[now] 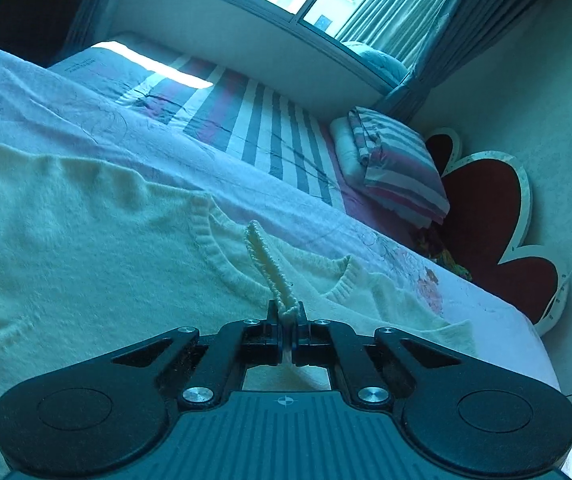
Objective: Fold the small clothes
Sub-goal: 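Grasp the other sleeve cuff with the left tool and lift it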
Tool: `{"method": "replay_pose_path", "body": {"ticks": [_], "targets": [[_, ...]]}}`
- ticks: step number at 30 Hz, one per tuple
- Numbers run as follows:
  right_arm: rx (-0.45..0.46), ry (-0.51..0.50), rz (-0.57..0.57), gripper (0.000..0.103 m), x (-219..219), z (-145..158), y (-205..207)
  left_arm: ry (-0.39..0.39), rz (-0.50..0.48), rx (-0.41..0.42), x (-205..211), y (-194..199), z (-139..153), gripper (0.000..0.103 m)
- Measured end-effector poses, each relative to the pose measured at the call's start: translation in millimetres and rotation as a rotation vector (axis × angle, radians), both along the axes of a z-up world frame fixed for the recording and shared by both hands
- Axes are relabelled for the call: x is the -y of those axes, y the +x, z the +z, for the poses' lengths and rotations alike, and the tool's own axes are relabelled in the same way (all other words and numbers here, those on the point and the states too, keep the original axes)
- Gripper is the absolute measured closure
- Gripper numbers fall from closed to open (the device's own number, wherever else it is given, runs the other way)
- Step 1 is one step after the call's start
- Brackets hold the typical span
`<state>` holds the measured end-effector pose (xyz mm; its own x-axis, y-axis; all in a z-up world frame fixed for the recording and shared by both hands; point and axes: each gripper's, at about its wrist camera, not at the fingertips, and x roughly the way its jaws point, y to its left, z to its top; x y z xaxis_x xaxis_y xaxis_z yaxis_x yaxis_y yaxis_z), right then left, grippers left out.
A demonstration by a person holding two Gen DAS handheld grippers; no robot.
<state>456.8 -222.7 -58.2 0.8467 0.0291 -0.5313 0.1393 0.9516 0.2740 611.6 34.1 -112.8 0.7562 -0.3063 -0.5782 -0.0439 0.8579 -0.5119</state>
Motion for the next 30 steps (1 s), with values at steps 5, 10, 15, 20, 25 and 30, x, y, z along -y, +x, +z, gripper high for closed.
{"method": "replay_pose_path", "body": {"ticks": [5,10,15,20,25,30], "targets": [[0.001,0.004,0.018,0.064,-15,0,7,0.02,0.018,-0.011,-29,-3,-3,0.1],[-0.009,-0.005,0.009,0.064,-24,-3,13,0.03,0.045,-0.013,-51,-11,-12,0.1],[-0.02,0.002,0.003,0.064,-26,-7,20,0.029,0.068,-0.023,-69,-14,-20,0.1],[-0.019,-0.004,-0.004,0.065,-28,-9,26,0.041,0.075,-0.03,-80,-18,-23,0.1],[-0.026,-0.005,-0.019,0.065,-24,-12,34,0.04,0.093,-0.025,-87,-22,-25,0.1],[-0.032,-0.006,-0.014,0.065,-23,-15,42,0.059,0.1,-0.02,-89,-30,-27,0.1]]}}
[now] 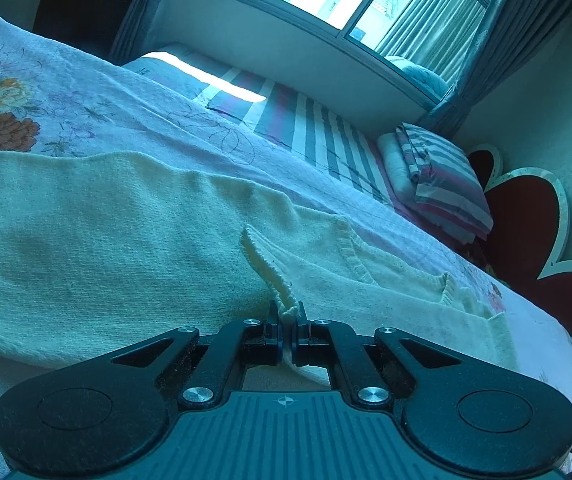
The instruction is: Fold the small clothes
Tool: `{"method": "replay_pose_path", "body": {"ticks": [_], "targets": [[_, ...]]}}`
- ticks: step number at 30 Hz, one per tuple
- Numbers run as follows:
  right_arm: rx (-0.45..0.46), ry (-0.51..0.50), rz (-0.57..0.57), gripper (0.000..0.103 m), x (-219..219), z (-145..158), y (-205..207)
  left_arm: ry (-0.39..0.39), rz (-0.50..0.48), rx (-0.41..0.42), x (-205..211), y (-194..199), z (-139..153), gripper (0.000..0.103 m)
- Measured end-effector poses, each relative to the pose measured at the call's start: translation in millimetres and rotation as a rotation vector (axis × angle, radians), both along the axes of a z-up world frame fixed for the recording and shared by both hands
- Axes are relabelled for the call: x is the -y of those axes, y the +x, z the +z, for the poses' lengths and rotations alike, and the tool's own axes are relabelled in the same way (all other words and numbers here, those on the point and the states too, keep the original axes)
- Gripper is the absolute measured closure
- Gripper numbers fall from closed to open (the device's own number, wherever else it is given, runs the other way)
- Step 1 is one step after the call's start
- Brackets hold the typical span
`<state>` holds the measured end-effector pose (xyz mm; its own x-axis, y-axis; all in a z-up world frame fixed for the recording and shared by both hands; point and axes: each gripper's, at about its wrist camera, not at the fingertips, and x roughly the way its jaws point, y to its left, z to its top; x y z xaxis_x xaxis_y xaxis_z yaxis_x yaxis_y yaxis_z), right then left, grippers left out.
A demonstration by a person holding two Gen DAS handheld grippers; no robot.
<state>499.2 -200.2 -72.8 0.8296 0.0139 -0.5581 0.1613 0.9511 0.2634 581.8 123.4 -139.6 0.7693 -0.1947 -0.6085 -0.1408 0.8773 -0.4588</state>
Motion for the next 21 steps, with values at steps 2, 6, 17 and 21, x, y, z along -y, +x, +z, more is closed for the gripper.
{"method": "replay_pose_path", "body": {"ticks": [2,6,17,21], "targets": [[-0.006,-0.004,0.002,0.065,0,-2,2,0.001,0.004,0.007,-3,0,-2,0.1],[-0.043,0.004,0.014,0.064,1,-10,5,0.01,0.01,0.006,-8,5,-3,0.1],[-0.011,0.015,0.036,0.064,2,-10,2,0.038,-0.02,-0.002,-15,22,-4,0.1],[-0.053,-0.021,0.045,0.063,0,-15,11,0.058,-0.046,-0.002,-13,25,-6,0.1]]}}
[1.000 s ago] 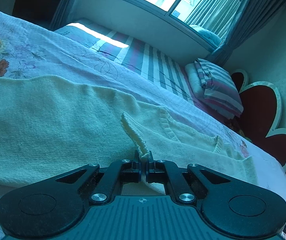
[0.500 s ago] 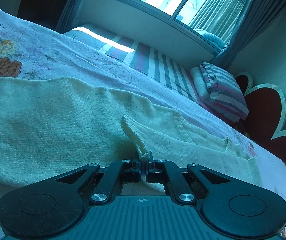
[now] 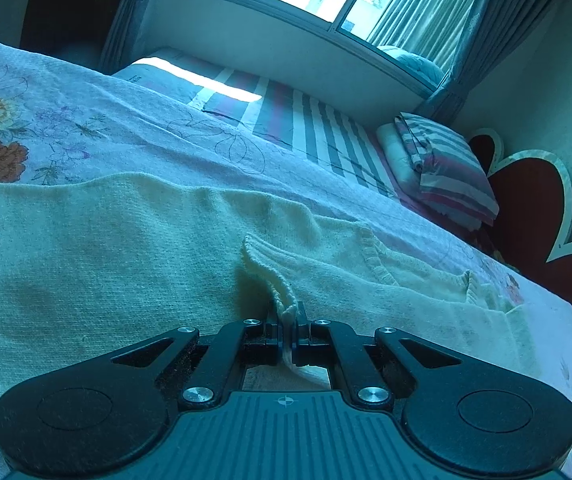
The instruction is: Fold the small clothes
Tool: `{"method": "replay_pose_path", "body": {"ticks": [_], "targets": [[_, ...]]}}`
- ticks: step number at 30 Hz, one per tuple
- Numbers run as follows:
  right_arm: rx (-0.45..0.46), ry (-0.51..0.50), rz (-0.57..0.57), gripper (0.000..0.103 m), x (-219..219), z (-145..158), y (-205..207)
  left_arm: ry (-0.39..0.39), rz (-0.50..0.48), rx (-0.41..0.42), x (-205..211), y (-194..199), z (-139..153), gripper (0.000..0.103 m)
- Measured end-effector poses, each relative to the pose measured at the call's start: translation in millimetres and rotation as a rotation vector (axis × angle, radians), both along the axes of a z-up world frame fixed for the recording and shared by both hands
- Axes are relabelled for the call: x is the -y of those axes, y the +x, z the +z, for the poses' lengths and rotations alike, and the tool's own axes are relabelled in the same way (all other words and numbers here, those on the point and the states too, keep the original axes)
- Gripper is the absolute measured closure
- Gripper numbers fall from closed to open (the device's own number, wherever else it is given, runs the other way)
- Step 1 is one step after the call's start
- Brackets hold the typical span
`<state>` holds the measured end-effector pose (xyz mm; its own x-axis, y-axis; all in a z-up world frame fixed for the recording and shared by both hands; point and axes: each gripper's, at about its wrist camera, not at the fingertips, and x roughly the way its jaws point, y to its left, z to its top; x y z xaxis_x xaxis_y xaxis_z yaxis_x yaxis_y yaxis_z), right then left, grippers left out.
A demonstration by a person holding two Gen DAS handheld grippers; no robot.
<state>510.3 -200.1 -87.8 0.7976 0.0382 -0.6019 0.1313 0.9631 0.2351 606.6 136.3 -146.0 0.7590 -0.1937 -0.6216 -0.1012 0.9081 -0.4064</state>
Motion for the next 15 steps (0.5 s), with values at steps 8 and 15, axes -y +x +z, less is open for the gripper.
{"method": "replay_pose_path", "body": {"ticks": [8,15], "targets": [[0.11,0.035,0.022,0.062,12,26,57,-0.01,0.008,0.01,-5,6,1,0.1],[-0.029,0.012,0.033,0.079,11,2,115,-0.028,0.059,-0.001,-3,6,-3,0.1]]}}
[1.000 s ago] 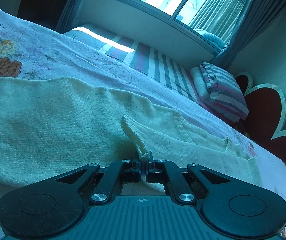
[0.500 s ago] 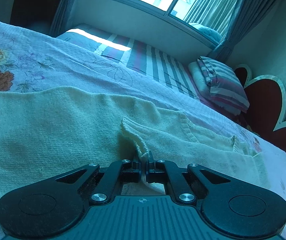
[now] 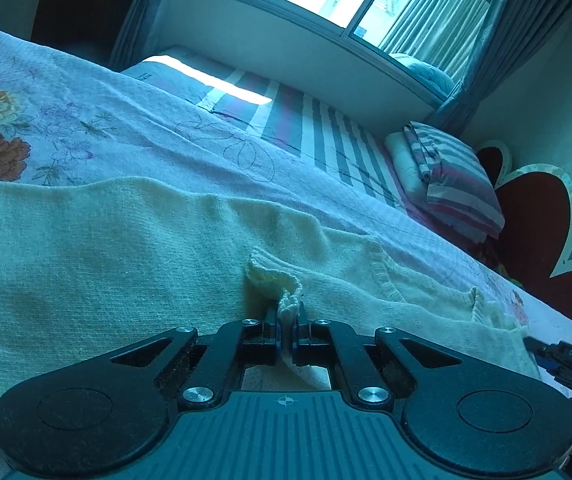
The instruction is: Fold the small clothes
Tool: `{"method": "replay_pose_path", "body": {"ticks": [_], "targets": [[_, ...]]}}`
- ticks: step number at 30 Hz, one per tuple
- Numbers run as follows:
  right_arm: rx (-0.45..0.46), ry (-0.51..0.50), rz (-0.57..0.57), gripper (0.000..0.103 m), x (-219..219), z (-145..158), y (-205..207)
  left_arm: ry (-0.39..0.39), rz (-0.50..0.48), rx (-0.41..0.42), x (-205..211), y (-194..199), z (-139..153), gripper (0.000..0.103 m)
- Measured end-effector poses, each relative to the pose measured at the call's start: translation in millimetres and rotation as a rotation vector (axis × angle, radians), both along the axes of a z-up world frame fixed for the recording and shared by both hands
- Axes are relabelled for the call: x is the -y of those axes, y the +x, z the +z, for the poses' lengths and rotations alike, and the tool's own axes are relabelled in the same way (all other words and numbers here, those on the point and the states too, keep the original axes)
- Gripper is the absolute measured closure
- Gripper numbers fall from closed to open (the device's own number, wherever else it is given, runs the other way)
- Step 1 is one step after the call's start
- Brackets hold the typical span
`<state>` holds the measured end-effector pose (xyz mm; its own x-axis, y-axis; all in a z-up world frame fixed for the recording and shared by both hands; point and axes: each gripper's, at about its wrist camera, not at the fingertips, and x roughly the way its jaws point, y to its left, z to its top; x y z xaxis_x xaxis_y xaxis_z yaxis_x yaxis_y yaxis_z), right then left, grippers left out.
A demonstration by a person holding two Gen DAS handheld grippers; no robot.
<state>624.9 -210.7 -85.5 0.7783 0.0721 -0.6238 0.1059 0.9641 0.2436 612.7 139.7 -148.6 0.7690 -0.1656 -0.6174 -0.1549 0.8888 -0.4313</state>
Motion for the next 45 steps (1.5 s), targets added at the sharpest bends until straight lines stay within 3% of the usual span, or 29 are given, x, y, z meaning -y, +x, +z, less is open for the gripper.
{"method": "replay_pose_path", "body": {"ticks": [1,3,8,12,14,16,17,20,22,23,24,26,30,32,33,34,36,38,43,44,45], "targets": [[0.007,-0.016,-0.022,0.084,1,-1,-1,-0.002,0.018,0.005,0,-4,-1,0.1],[0.006,-0.012,-0.044,0.084,1,0,-5,0.028,0.02,0.019,4,-11,-2,0.1],[0.084,-0.034,-0.026,0.071,4,19,-21,0.096,0.103,0.071,-11,-29,12,0.099],[0.125,-0.07,0.055,0.071,-11,28,-26,0.101,0.025,0.086,-1,-7,23,0.099],[0.093,-0.117,0.071,0.07,-19,22,-18,0.12,-0.016,0.058,13,8,20,0.099],[-0.023,-0.168,0.059,0.069,-20,6,-7,0.152,-0.021,-0.005,18,19,9,0.1],[-0.019,-0.16,0.061,0.069,-18,5,-9,0.137,-0.014,0.005,16,16,12,0.099],[0.058,-0.141,0.065,0.067,-14,26,-42,0.147,-0.006,0.062,15,-12,30,0.099],[0.113,-0.129,0.094,0.066,-16,33,-69,0.154,-0.019,0.039,16,-25,25,0.099],[0.116,-0.131,0.12,0.065,-19,31,-79,0.18,-0.018,-0.005,16,-25,16,0.099],[0.095,-0.147,0.142,0.065,-24,24,-83,0.184,-0.015,0.016,16,-28,9,0.1],[-0.007,-0.221,0.171,0.061,-35,-1,-79,0.165,0.0,0.018,13,-30,11,0.1],[0.054,-0.176,0.128,0.058,-34,22,-94,0.101,0.074,0.047,1,-56,26,0.099],[0.102,-0.175,0.108,0.05,-32,35,-109,0.059,0.13,0.039,-13,-79,26,0.099],[0.098,-0.178,0.106,0.049,-32,38,-114,0.048,0.159,0.035,-20,-92,25,0.09],[0.095,-0.182,0.102,0.049,-32,39,-119,0.043,0.188,0.036,-27,-105,23,0.057],[0.097,-0.18,0.1,0.049,-30,42,-131,0.059,0.277,0.048,-40,-134,21,0.009],[0.093,-0.17,0.088,0.049,-30,43,-142,0.055,0.307,0.071,-57,-161,20,0.009],[0.078,-0.143,0.04,0.049,-36,44,-167,-0.06,0.449,0.103,-123,-219,12,0.01],[0.069,-0.135,0.03,0.049,-39,43,-171,-0.079,0.477,0.114,-135,-227,11,0.012],[0.062,-0.131,0.021,0.049,-41,42,-175,-0.11,0.508,0.125,-150,-236,10,0.02]]}}
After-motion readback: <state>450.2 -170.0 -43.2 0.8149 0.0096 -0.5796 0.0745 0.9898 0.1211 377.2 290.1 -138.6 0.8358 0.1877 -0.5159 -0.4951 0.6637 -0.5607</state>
